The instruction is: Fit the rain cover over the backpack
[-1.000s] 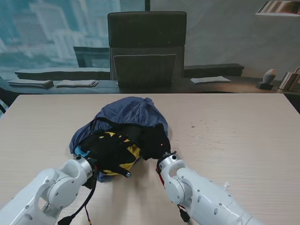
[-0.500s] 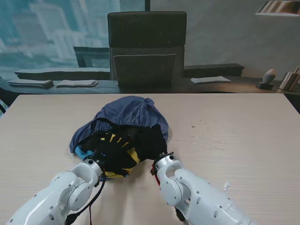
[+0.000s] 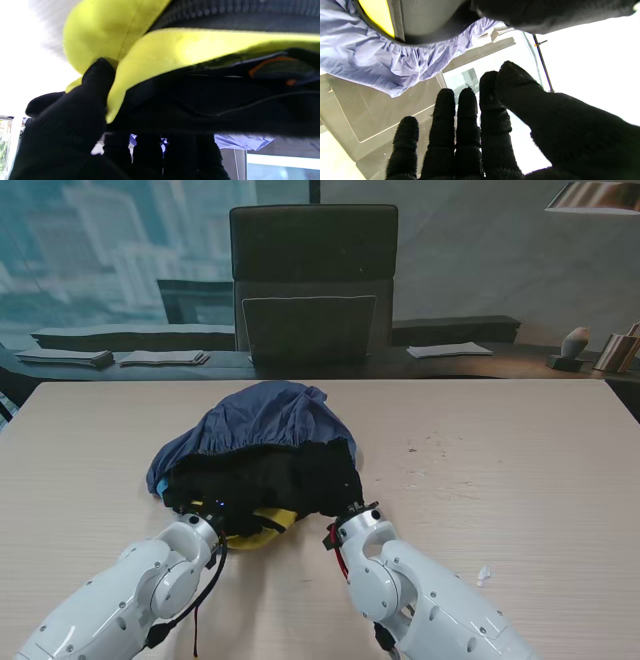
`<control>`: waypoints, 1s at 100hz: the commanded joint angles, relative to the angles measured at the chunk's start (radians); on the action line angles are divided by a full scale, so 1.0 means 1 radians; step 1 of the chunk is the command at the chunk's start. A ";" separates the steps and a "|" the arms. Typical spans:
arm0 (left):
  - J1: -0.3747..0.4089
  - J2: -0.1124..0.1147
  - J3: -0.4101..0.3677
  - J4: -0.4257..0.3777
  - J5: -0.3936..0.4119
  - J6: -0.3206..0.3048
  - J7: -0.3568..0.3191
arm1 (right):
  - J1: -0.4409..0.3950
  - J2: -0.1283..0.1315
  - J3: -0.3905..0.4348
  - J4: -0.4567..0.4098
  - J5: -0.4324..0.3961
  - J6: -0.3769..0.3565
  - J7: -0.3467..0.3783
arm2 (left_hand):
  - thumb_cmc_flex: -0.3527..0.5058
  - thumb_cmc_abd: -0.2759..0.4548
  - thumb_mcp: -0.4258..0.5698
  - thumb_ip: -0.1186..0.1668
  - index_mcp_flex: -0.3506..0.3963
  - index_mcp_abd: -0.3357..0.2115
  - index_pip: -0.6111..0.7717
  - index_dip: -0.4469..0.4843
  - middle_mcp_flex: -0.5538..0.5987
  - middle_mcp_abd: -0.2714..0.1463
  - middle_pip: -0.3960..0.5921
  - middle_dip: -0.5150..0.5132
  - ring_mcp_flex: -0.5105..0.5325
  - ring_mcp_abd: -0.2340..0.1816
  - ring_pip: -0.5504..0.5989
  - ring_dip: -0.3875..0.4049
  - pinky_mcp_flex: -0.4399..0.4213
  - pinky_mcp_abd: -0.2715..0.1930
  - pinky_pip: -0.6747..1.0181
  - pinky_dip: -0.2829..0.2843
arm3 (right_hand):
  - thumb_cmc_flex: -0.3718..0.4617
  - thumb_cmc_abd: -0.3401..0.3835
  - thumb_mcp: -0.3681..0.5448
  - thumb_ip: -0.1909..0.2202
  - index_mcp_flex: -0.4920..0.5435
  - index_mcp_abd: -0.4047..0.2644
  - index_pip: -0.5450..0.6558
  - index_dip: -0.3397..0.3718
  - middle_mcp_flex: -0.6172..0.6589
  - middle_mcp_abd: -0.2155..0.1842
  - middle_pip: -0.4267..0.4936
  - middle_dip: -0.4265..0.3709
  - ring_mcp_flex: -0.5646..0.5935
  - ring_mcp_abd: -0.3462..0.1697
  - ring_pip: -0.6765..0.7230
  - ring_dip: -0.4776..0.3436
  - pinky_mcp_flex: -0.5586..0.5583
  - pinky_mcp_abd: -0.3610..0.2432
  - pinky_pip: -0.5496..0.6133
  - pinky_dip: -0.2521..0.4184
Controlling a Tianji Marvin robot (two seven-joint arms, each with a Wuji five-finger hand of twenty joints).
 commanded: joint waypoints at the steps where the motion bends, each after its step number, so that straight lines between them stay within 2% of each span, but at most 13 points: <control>1: 0.002 -0.003 -0.001 0.000 0.002 -0.017 -0.054 | -0.009 0.009 0.010 -0.016 -0.014 -0.017 0.002 | 0.137 0.121 0.046 -0.002 0.087 -0.187 0.180 0.106 0.090 -0.079 0.061 0.091 0.041 -0.030 0.040 0.035 0.008 -0.012 0.044 0.023 | -0.021 0.033 0.037 0.033 -0.051 -0.058 -0.006 0.015 0.008 0.019 0.018 0.008 -0.009 -0.001 0.013 0.012 -0.013 -0.038 0.011 -0.010; 8: 0.009 -0.002 -0.014 -0.006 0.005 -0.032 -0.048 | -0.010 0.018 0.025 -0.011 -0.037 -0.041 -0.005 | 0.133 0.124 0.072 0.016 0.038 -0.189 0.198 0.220 0.057 -0.080 0.108 0.162 0.028 -0.032 0.068 0.080 0.005 0.003 0.038 0.020 | -0.063 0.102 -0.039 0.052 -0.094 -0.129 -0.040 0.006 0.022 0.026 0.009 0.003 0.010 0.002 0.008 0.008 0.002 -0.034 0.016 -0.012; 14: 0.025 -0.004 -0.042 -0.016 0.007 -0.062 -0.019 | -0.009 0.026 0.040 -0.001 -0.058 -0.051 -0.008 | 0.084 0.090 0.180 0.046 0.011 -0.207 0.215 0.329 0.025 -0.099 0.163 0.223 0.002 -0.025 0.094 0.127 0.001 -0.002 0.040 0.022 | -0.078 0.127 -0.070 0.061 -0.182 -0.196 -0.104 -0.034 0.031 0.034 0.000 -0.001 0.028 0.004 0.005 0.006 0.033 -0.024 0.023 -0.012; 22: 0.054 -0.010 -0.093 -0.042 -0.010 -0.113 0.013 | -0.010 0.035 0.062 0.011 -0.067 -0.051 0.005 | 0.072 0.084 0.235 0.066 -0.023 -0.204 0.241 0.402 -0.008 -0.107 0.213 0.279 -0.024 -0.028 0.121 0.162 -0.014 -0.007 0.039 0.023 | -0.077 0.135 -0.087 0.066 -0.280 -0.252 -0.141 -0.176 0.077 0.044 -0.032 -0.014 0.072 0.020 -0.002 -0.002 0.063 -0.007 0.027 -0.013; 34: 0.101 -0.016 -0.173 -0.101 -0.025 -0.183 0.045 | -0.002 0.041 0.084 0.041 -0.068 -0.007 0.034 | 0.104 0.103 0.216 0.058 -0.046 -0.193 0.249 0.445 -0.031 -0.107 0.231 0.311 -0.041 -0.016 0.126 0.208 -0.028 0.006 0.033 0.021 | -0.096 0.173 -0.084 0.086 -0.320 -0.253 -0.234 -0.293 0.112 0.055 -0.044 -0.019 0.109 0.039 0.000 -0.005 0.087 0.008 0.030 -0.009; 36: 0.109 -0.016 -0.185 -0.111 -0.019 -0.191 0.048 | 0.001 0.041 0.087 0.050 -0.063 -0.005 0.037 | 0.105 0.106 0.213 0.057 -0.050 -0.191 0.250 0.446 -0.038 -0.073 0.232 0.315 -0.043 -0.016 0.124 0.209 -0.027 0.006 0.032 0.021 | -0.094 0.176 -0.083 0.094 -0.317 -0.246 -0.252 -0.307 0.124 0.061 -0.045 -0.020 0.120 0.045 0.004 -0.004 0.092 0.012 0.030 -0.008; 40: 0.122 -0.017 -0.206 -0.127 -0.008 -0.199 0.066 | 0.014 0.042 0.087 0.073 -0.061 0.000 0.044 | 0.108 0.110 0.209 0.054 -0.057 -0.189 0.252 0.447 -0.042 -0.063 0.234 0.321 -0.042 -0.018 0.123 0.212 -0.027 0.011 0.031 0.020 | -0.093 0.188 -0.086 0.104 -0.315 -0.236 -0.281 -0.328 0.140 0.066 -0.045 -0.019 0.130 0.053 0.010 -0.003 0.100 0.018 0.030 -0.005; 52: 0.147 -0.027 -0.252 -0.153 -0.008 -0.195 0.129 | 0.047 0.046 0.078 0.128 -0.060 0.048 0.079 | 0.136 0.134 0.172 0.045 -0.083 -0.168 0.256 0.448 -0.057 -0.070 0.241 0.326 -0.048 -0.013 0.120 0.217 -0.023 0.034 0.023 0.017 | -0.121 0.247 -0.093 0.196 -0.343 -0.220 -0.383 -0.333 0.147 0.077 -0.032 0.000 0.134 0.067 0.039 0.007 0.105 0.025 0.026 0.003; 55: 0.151 -0.031 -0.260 -0.158 -0.022 -0.190 0.132 | 0.054 0.044 0.073 0.143 -0.055 0.060 0.080 | 0.147 0.140 0.157 0.040 -0.092 -0.130 0.260 0.452 -0.063 -0.068 0.246 0.326 -0.050 -0.008 0.121 0.217 -0.023 0.040 0.020 0.015 | -0.124 0.255 -0.092 0.219 -0.353 -0.218 -0.397 -0.323 0.150 0.080 -0.028 0.005 0.138 0.069 0.046 0.010 0.106 0.025 0.026 0.004; 74: 0.146 -0.050 -0.291 -0.171 -0.145 -0.182 0.126 | 0.088 0.043 0.033 0.213 -0.045 0.087 0.101 | 0.189 0.163 0.113 0.040 -0.114 -0.093 0.263 0.474 -0.071 -0.049 0.279 0.351 -0.041 0.017 0.154 0.228 -0.004 0.085 0.009 0.010 | -0.139 0.263 -0.107 0.232 -0.405 -0.234 -0.428 -0.321 0.158 0.086 -0.016 0.018 0.149 0.077 0.068 0.018 0.112 0.035 0.026 0.008; 83: 0.142 -0.055 -0.300 -0.174 -0.178 -0.186 0.122 | 0.095 0.046 0.026 0.239 -0.051 0.035 0.091 | 0.192 0.163 0.112 0.046 -0.114 -0.086 0.264 0.482 -0.069 -0.048 0.288 0.360 -0.036 0.020 0.164 0.234 0.004 0.094 0.006 0.008 | -0.148 0.286 -0.156 0.228 -0.379 -0.257 -0.415 -0.316 0.180 0.081 -0.005 0.032 0.165 0.077 0.089 0.026 0.122 0.042 0.030 0.014; 91: 0.132 -0.061 -0.297 -0.165 -0.211 -0.188 0.130 | 0.101 0.049 0.022 0.267 -0.080 -0.017 0.036 | 0.203 0.156 0.118 0.050 -0.104 -0.072 0.260 0.486 -0.065 -0.026 0.288 0.363 -0.034 0.047 0.167 0.241 0.009 0.121 -0.005 0.003 | -0.103 0.197 -0.172 0.081 -0.281 -0.283 -0.234 -0.459 0.254 0.071 0.012 0.066 0.235 0.071 0.123 0.026 0.172 0.065 0.036 0.047; 100: 0.122 -0.066 -0.291 -0.155 -0.231 -0.180 0.139 | 0.104 0.053 0.021 0.300 -0.110 -0.102 -0.031 | 0.206 0.159 0.111 0.047 -0.106 -0.068 0.256 0.484 -0.066 -0.025 0.286 0.365 -0.036 0.047 0.168 0.243 0.011 0.123 -0.007 0.002 | -0.079 0.124 -0.141 0.044 -0.149 -0.262 -0.117 -0.498 0.371 0.072 0.052 0.091 0.334 0.079 0.183 0.035 0.238 0.095 0.065 0.065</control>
